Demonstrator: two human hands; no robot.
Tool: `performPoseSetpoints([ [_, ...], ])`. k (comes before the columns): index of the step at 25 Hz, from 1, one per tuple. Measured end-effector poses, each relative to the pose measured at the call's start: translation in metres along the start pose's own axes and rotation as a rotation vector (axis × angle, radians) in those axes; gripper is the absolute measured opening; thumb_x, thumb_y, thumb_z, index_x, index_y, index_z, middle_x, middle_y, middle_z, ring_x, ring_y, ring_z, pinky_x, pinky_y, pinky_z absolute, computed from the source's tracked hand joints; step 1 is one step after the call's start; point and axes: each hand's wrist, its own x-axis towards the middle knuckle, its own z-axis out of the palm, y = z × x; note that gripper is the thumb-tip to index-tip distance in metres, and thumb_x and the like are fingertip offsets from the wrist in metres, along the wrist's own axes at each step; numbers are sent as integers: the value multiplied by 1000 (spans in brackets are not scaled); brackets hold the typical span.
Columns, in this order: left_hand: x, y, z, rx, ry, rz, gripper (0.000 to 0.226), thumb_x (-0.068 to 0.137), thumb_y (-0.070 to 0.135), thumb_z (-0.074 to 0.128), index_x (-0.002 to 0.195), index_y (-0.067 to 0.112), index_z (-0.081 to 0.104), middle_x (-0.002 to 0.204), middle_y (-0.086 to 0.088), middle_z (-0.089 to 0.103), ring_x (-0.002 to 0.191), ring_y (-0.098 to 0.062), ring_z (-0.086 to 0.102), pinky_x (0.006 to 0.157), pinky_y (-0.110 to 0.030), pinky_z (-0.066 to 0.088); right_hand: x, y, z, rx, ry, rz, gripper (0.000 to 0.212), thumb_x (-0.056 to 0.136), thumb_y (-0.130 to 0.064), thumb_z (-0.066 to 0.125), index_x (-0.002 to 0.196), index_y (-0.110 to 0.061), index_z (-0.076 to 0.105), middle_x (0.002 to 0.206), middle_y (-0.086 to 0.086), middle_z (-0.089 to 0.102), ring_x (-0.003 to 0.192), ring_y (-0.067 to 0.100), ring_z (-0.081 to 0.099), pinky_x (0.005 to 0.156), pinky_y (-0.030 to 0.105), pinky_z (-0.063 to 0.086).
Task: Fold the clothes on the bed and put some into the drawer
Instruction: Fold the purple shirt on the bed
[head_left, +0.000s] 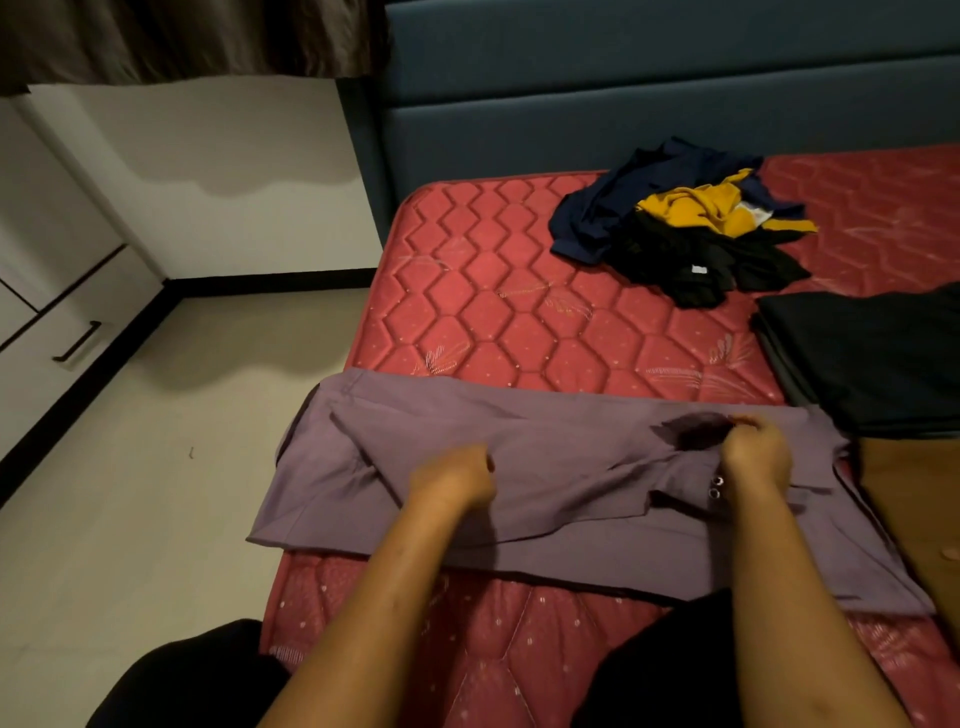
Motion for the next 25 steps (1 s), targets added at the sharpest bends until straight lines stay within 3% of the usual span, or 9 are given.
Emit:
performPoseSetpoints([
  [4,19,23,3,0,275,34,44,94,20,50,137,20,41,141,-8,41,129,-29,40,101,-40,40,-2,4,6,-72,-192,-31,56,83,-50,66,127,-21,47,128,19,55,116,40,52,96,50,42],
  [7,37,19,8,27,288,13,50,95,29,52,141,17,38,144,-8,37,132,-29,35,103,-42,39,2,6,10,-83,-220,-127,27,83,-10,61,105,-26,62,101,18,65,94,38,62,85,45,50],
  [10,58,13,9,-27,239,36,48,95,30,54,139,16,42,144,-12,36,128,-33,43,102,-43,41,7,-6,-19,30,-125,-346,35,76,12,47,64,-18,62,68,6,61,63,25,54,71,30,43],
  [12,70,9,8,-19,218,34,42,96,31,53,133,15,47,139,-13,37,123,-33,48,100,-44,43,19,-3,-42,9,-45,-386,32,75,16,45,70,-8,66,77,11,62,68,22,51,69,26,37],
  [14,78,7,8,26,219,19,36,96,31,53,126,12,50,134,-14,41,119,-34,50,97,-45,44,35,8,-42,-54,-113,-240,33,80,14,43,84,-4,70,89,15,65,74,26,54,66,27,37],
  [17,89,11,9,36,228,12,35,96,28,54,125,10,47,130,-18,48,120,-34,50,96,-44,44,41,17,-21,-123,-320,-32,23,95,-26,51,108,-10,62,117,18,64,105,34,58,87,37,44],
  [19,97,14,9,48,193,26,34,95,29,56,123,11,51,128,-19,51,119,-34,51,97,-42,43,35,15,-10,-183,-361,16,54,86,-45,63,130,-19,45,118,11,60,106,35,59,93,41,46],
  [22,102,20,6,114,137,43,27,96,29,52,114,11,58,126,-21,54,115,-34,53,94,-40,43,28,8,-4,-293,-348,-82,52,90,-21,61,137,-25,40,124,18,58,108,37,57,89,39,46],
  [25,96,30,-2,-34,341,74,22,99,24,45,113,7,51,119,-25,57,109,-41,55,86,-44,43,29,-1,-13,-179,-168,-216,37,94,-14,50,129,-26,50,115,20,62,103,38,58,81,38,44],
])
